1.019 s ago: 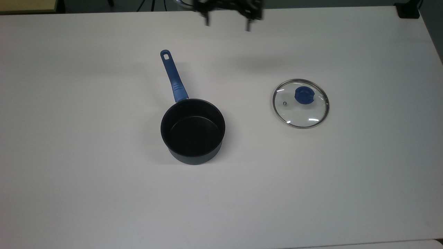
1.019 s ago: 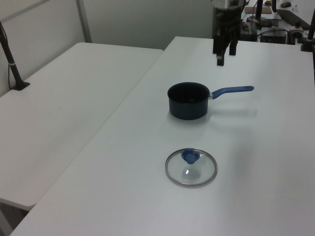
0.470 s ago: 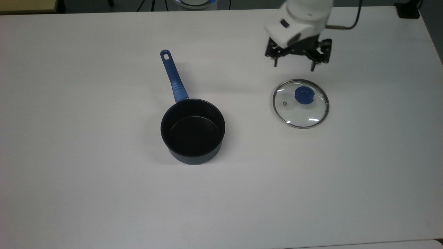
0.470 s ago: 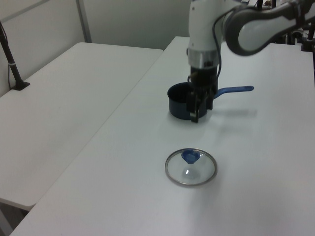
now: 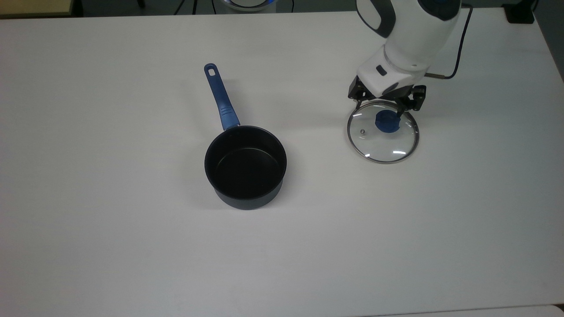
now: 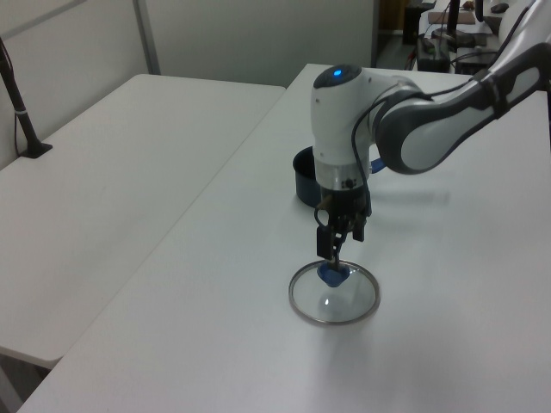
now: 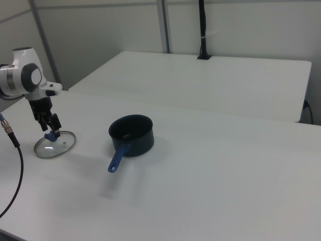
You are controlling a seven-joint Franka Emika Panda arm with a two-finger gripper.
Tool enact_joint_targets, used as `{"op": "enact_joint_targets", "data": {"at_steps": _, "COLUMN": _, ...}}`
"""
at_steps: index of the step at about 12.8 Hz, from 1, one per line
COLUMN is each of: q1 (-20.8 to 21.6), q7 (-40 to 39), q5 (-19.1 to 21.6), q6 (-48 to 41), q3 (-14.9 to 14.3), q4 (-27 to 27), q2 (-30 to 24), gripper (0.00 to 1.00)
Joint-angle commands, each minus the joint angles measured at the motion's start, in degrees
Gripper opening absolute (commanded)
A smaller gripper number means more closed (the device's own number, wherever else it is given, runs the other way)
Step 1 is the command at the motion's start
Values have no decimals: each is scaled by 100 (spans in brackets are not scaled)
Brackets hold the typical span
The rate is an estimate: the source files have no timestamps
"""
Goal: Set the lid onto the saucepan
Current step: 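Move the gripper over the glass lid and lower toward its blue knob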
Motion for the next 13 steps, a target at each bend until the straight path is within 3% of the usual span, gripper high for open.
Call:
{"op": "enact_joint_targets", "data": {"at_steps": 1, "q1": 134, "q7": 291, "q5": -146, "q6": 134, "q3": -64, "q4": 177, "q2": 114, "gripper": 100}}
{"op": "enact_joint_targets", "data": {"at_steps": 9, "q1": 275, "q7": 459, "q5": -225, "q6": 381, "q3": -73, "q4": 441, "q2": 509, "gripper": 100}}
{"op": "enact_joint_targets", "data": {"at_steps": 13, "q1": 283, "q7": 503, "q5": -365, "q6": 381, "q3": -73, "q4": 441, "q2": 544, "gripper": 83}}
